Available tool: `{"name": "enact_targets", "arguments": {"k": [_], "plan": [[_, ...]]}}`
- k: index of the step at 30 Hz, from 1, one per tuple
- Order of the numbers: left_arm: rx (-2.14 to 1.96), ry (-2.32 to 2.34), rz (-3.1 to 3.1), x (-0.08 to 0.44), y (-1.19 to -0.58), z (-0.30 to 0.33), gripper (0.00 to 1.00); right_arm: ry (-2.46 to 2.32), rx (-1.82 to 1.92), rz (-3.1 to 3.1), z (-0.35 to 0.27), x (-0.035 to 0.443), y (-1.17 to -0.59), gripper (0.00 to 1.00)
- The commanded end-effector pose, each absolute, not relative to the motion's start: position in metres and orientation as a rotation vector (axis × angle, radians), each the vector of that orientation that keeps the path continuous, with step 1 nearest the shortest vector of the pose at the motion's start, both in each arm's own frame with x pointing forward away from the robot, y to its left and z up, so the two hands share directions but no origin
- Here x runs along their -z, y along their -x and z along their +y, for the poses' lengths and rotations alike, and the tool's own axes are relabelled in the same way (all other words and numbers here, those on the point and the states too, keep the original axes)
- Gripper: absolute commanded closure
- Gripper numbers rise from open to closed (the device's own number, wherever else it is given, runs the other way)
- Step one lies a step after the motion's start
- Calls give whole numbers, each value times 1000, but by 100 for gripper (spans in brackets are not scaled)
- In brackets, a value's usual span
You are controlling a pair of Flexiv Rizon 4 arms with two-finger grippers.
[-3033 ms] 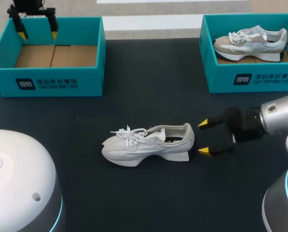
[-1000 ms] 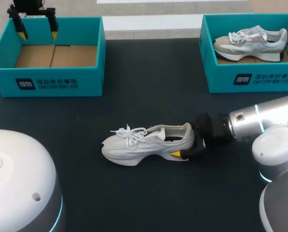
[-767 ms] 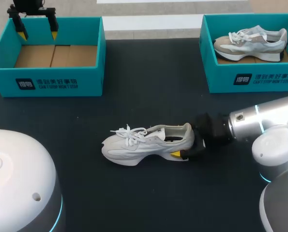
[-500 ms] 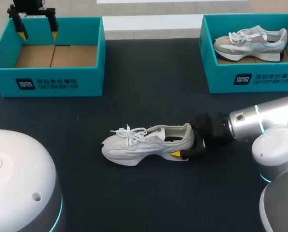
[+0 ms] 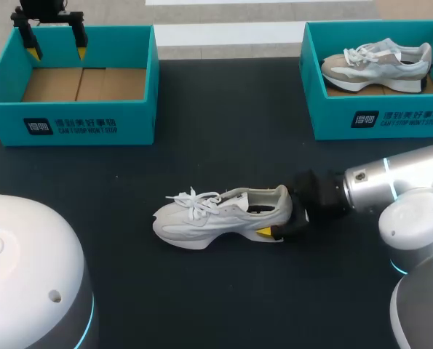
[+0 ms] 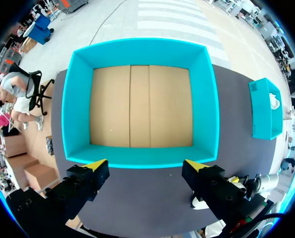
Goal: Take the shoe out of the shoebox, open the shoe tongue, remove and reinsert the insole, then place the shoe into the shoebox
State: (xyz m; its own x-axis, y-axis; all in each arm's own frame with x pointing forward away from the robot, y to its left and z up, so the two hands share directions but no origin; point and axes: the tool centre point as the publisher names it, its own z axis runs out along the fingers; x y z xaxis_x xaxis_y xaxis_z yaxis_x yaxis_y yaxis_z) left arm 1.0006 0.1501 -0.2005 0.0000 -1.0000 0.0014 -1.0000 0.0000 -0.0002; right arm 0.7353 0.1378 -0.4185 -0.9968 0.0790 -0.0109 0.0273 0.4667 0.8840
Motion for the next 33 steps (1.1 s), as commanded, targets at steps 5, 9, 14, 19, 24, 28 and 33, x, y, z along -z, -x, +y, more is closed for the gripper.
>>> {"name": "enact_targets", "arguments": {"k": [5,9,14,19,24,28,33], "plan": [[-1,-2221,-2221,200,-1000,150,0,-100,-1589,2647,140,424,-736,100],[7,-2182,-2240,202,-989,140,0,-100,-1589,2647,140,424,-736,100],[46,-2228,-2181,206,-969,121,0,-100,-1589,2647,140,424,-736,100],[30,-2272,-2131,207,-944,100,0,-100,-1589,2647,140,424,-736,100],[-22,-2321,-2089,205,-906,79,0,-100,-1589,2647,140,424,-736,100],[-28,-2353,-2072,208,-871,57,0,-100,-1589,2647,140,424,-736,100],[-36,-2377,-2081,216,-826,21,0,-100,-1589,2647,140,424,-736,100]]}}
